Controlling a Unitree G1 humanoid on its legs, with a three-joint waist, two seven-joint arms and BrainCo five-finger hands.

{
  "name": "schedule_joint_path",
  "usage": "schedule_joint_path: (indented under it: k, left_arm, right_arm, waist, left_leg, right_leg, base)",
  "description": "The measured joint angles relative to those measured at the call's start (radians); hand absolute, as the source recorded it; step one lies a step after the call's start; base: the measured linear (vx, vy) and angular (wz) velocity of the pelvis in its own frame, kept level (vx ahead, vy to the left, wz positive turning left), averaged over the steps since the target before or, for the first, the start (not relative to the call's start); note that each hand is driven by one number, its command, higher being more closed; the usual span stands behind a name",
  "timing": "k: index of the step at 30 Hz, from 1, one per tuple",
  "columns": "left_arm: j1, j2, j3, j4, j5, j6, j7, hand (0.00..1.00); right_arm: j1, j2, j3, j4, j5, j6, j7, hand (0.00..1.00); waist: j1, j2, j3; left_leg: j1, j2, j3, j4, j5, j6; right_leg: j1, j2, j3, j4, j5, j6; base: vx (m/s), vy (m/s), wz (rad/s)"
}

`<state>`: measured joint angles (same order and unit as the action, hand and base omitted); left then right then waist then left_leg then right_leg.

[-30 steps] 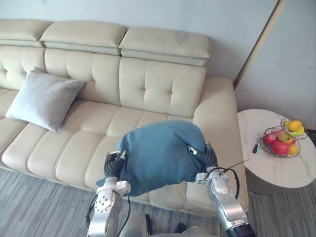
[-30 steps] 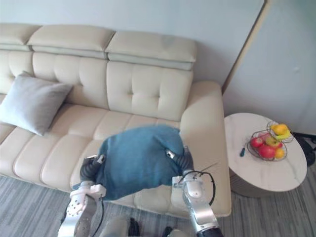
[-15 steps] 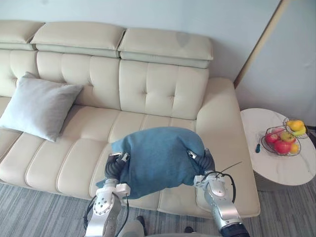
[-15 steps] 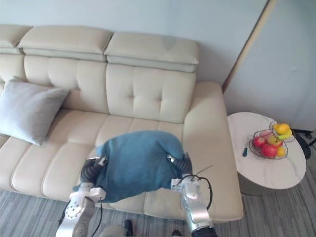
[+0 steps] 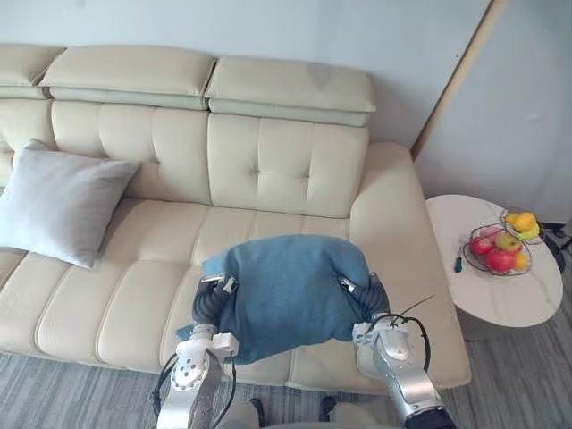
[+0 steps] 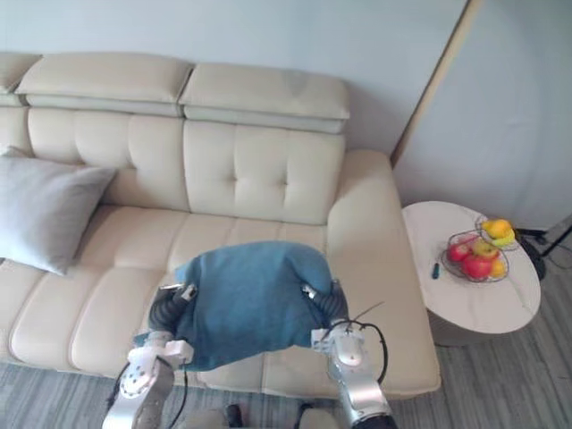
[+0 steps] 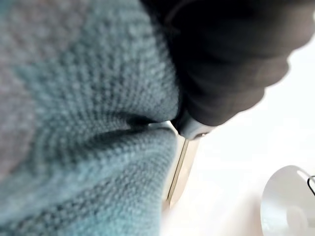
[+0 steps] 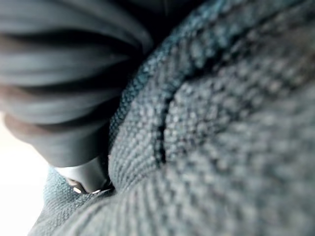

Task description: Pick up cushions and gather them together orderly.

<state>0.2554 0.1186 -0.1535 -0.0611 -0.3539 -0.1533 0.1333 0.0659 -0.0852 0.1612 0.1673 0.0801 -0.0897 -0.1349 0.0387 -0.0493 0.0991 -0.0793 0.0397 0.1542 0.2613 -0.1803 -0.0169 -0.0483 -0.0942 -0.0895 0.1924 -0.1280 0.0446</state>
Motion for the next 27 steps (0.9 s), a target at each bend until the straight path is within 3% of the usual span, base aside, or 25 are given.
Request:
schedule_joint_path:
  k: [6, 14, 19, 25, 27]
  left_arm:
    - [0.010, -0.015, 0.000, -0.009, 0.003, -0.002, 0.003, 1.00]
    - [-0.116, -0.016, 0.013, -0.033, 0.067, -0.003, 0.140, 1.00]
    - [-0.427, -0.003, 0.047, 0.023, 0.100, -0.003, 0.266, 1.00]
    - [-0.933, 0.144, 0.031, 0.186, 0.141, -0.020, 0.376, 1.00]
    - [-1.097, 0.184, 0.021, 0.277, 0.155, -0.030, 0.392, 1.00]
  right_arm:
    - [0.018, 0.007, -0.004, -0.079, -0.006, -0.002, -0.014, 1.00]
    - [-0.110, 0.047, -0.002, -0.070, -0.081, -0.001, -0.110, 1.00]
    - [-0.375, 0.056, -0.031, -0.021, -0.081, 0.000, -0.215, 1.00]
    - [-0.704, 0.077, -0.156, 0.017, -0.080, -0.003, -0.356, 1.00]
    - [-0.819, 0.073, -0.190, 0.059, -0.081, -0.016, -0.402, 1.00]
  waist:
    - [0.001, 0.004, -0.044]
    - [0.003, 0.018, -0.035]
    - [0.018, 0.038, -0.010]
    - [0.026, 0.052, 0.024]
    - [0.022, 0.063, 0.075]
  left_leg:
    - [0.029, -0.015, -0.027, -0.071, 0.024, -0.003]
    - [-0.040, -0.016, -0.021, -0.195, 0.119, -0.009]
    - [-0.176, -0.002, 0.007, -0.187, 0.159, -0.016]
    - [-0.343, 0.021, 0.021, -0.218, 0.230, -0.032]
    - [-0.347, 0.023, 0.019, -0.266, 0.266, -0.037]
  right_leg:
    - [0.042, 0.001, -0.010, -0.068, 0.010, -0.008]
    - [-0.076, 0.008, -0.004, -0.090, 0.048, -0.025]
    - [-0.253, 0.015, 0.018, -0.024, 0.065, -0.026]
    - [-0.445, 0.036, 0.023, -0.009, 0.112, -0.045]
    - [-0.466, 0.044, 0.025, -0.023, 0.129, -0.052]
  base:
    - [0.08, -0.005, 0.14]
    - [-0.03, -0.020, -0.02]
    - [-0.13, -0.042, -0.16]
    - [-0.11, -0.059, -0.08]
    - [-0.06, -0.041, -0.08]
